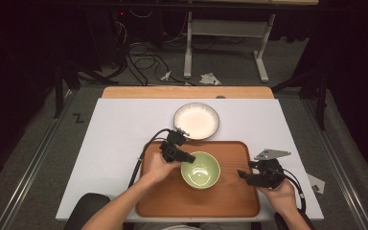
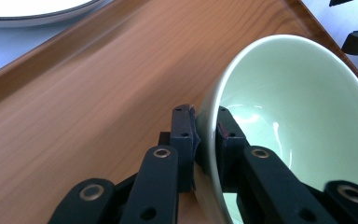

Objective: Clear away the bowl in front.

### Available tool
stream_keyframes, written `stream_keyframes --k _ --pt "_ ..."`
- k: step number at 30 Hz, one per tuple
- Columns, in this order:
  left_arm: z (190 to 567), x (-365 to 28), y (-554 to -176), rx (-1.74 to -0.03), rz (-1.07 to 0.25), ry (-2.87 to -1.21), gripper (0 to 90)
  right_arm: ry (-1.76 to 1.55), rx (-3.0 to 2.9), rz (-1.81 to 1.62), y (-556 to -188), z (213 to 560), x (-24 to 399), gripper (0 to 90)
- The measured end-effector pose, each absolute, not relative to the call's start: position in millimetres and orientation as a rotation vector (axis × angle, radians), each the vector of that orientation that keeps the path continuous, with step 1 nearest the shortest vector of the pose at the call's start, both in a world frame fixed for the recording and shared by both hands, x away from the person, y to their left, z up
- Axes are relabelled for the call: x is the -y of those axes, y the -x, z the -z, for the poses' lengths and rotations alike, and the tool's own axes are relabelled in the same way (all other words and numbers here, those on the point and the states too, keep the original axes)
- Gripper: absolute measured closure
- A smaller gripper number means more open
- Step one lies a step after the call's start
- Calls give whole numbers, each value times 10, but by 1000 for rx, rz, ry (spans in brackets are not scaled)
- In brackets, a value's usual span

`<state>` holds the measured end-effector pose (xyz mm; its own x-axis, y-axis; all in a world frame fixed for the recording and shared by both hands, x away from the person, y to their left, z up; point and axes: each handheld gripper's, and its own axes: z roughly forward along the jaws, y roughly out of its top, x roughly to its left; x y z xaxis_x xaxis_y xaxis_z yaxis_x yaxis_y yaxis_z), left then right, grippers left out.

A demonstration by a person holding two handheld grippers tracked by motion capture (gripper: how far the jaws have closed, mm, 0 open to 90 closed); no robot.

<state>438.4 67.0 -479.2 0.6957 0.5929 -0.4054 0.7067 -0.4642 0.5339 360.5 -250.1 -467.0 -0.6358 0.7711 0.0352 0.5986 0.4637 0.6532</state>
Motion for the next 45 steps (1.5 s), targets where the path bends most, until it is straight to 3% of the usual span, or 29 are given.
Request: stream_keyframes --k 8,14,19,45 --pt "4795 -644 -4358 -990 198 -2229 782 -1173 -2449 -930 -3607 4671 2501 428" --pt "4743 -609 -4302 -959 177 -2251 619 -1174 -2450 -931 -3607 4671 2502 429" --pt "4675 -640 -4287 -961 158 -2223 540 -1174 -2451 -931 -3608 4671 2503 428" --pt "4360 -941 -4108 -961 60 -2117 510 -1176 -2451 -935 -3609 4671 2506 428"
